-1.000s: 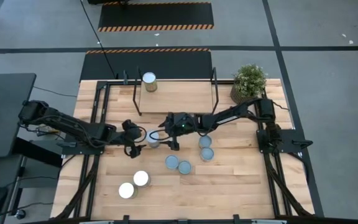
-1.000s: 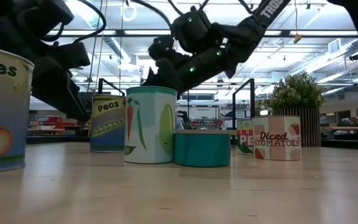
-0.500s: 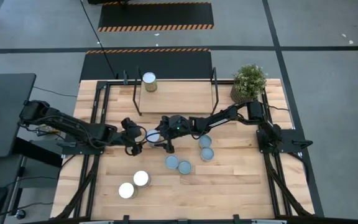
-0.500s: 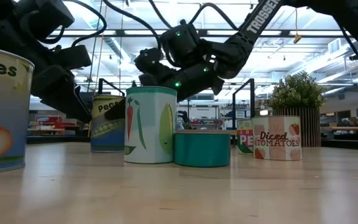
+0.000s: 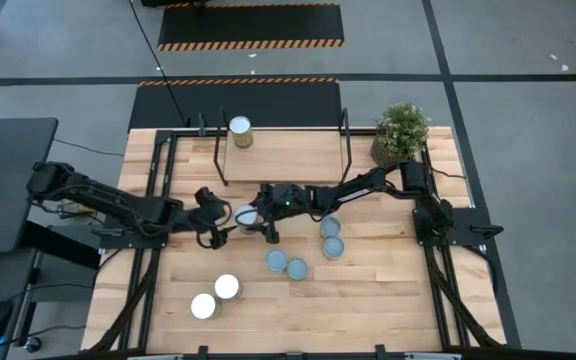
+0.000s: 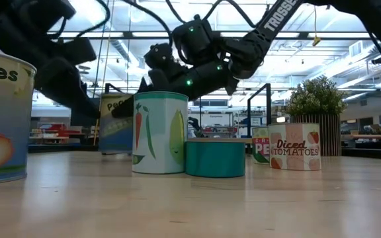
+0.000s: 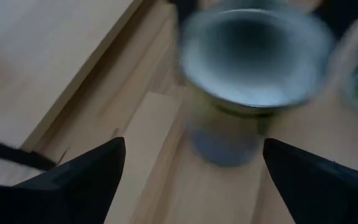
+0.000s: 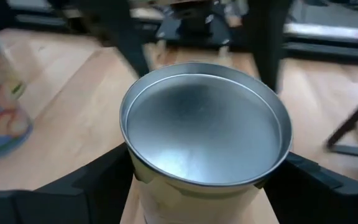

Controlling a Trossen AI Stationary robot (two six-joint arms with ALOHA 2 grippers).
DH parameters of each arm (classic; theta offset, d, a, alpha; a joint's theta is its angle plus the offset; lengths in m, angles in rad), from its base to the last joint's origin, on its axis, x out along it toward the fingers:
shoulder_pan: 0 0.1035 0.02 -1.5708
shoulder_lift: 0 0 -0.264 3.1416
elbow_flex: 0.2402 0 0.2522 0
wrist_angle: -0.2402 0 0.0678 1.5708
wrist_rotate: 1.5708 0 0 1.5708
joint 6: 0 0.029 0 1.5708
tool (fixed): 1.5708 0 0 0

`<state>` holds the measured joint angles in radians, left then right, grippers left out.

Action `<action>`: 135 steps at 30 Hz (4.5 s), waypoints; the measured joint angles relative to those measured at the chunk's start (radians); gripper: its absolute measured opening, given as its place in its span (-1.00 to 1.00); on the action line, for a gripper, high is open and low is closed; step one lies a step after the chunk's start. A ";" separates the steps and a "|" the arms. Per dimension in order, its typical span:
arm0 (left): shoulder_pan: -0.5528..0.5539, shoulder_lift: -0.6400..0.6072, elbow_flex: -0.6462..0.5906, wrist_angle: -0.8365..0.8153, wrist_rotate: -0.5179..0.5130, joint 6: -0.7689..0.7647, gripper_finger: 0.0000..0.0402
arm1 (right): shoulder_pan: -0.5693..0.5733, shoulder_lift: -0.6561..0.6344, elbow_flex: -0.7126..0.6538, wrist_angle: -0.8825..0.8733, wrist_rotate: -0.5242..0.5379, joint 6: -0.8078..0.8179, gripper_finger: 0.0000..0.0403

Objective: Pick and place cans onto a shelf
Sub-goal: Put the canned peas on the shelf, then put the canned carrots on the shelf

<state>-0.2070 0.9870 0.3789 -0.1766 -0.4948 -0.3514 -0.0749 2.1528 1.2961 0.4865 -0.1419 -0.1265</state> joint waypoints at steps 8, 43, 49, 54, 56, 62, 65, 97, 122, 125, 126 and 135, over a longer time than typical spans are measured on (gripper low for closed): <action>0.000 -0.138 0.000 -0.115 0.025 -0.004 0.92 | -0.044 -0.067 0.060 -0.117 0.050 -0.011 0.59; 0.003 -0.156 0.000 -0.114 0.013 -0.029 0.92 | -0.256 0.051 0.281 -0.120 -0.076 -0.056 0.59; 0.002 -0.156 0.000 -0.114 0.017 -0.030 0.92 | -0.262 0.130 0.338 -0.125 -0.069 -0.056 0.59; 0.000 -0.156 0.000 -0.115 0.025 -0.031 0.92 | -0.272 0.161 0.363 -0.129 -0.068 -0.052 0.59; 0.000 -0.156 0.000 -0.115 0.030 -0.030 0.92 | -0.276 0.161 0.364 -0.127 -0.065 -0.051 0.59; 0.000 -0.156 0.000 -0.116 0.032 -0.030 0.92 | -0.286 0.164 0.364 -0.144 -0.038 -0.023 0.67; 0.000 -0.156 0.000 -0.115 0.032 -0.030 0.92 | -0.286 0.164 0.364 -0.157 -0.032 -0.027 0.76; 0.000 -0.156 0.000 -0.134 0.055 -0.051 0.92 | -0.289 0.164 0.456 -0.345 0.083 -0.001 0.93; -0.042 -0.156 0.000 0.001 0.325 -0.030 0.92 | -0.137 -0.014 0.457 -0.870 0.091 -0.045 0.93; -0.083 -0.156 0.000 0.001 0.287 -0.033 0.92 | -0.074 -0.051 0.444 -0.907 0.142 -0.061 0.93; -0.098 -0.156 0.001 -0.002 0.264 -0.038 0.92 | -0.055 -0.067 0.424 -0.906 0.153 -0.064 0.93; -0.169 -0.156 0.025 -0.093 0.151 -0.110 0.92 | 0.096 -0.222 0.153 -0.736 0.170 0.014 0.93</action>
<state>-0.3756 0.8307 0.4042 -0.2697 -0.3440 -0.4617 0.0212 1.9310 1.4487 -0.2491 0.0283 -0.1120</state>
